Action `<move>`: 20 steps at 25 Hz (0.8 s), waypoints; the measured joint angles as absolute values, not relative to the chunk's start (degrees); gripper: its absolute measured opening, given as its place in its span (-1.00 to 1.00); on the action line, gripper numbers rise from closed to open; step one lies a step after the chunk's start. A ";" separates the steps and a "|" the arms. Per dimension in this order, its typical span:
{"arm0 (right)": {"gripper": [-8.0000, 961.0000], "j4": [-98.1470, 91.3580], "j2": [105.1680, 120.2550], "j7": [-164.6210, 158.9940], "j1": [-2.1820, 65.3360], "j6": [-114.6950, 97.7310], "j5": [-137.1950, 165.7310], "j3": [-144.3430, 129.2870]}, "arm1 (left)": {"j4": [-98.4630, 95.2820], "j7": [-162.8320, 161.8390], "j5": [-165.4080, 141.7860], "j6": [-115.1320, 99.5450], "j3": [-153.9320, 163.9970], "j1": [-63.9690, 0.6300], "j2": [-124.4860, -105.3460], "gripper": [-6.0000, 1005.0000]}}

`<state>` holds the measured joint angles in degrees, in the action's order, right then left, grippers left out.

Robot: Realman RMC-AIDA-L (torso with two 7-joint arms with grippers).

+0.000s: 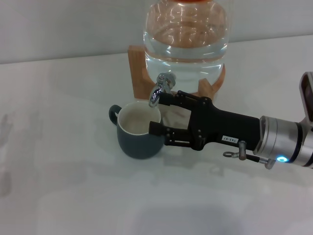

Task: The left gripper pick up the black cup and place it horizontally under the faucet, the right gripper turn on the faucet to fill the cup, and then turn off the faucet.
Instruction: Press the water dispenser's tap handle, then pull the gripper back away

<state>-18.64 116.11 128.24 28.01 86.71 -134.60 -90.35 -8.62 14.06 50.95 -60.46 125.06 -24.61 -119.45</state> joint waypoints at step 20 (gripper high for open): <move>0.75 -20.47 115.86 128.59 25.44 86.71 -134.67 -88.78 | -8.61 14.06 50.58 -60.11 125.07 -24.47 -119.44 0.76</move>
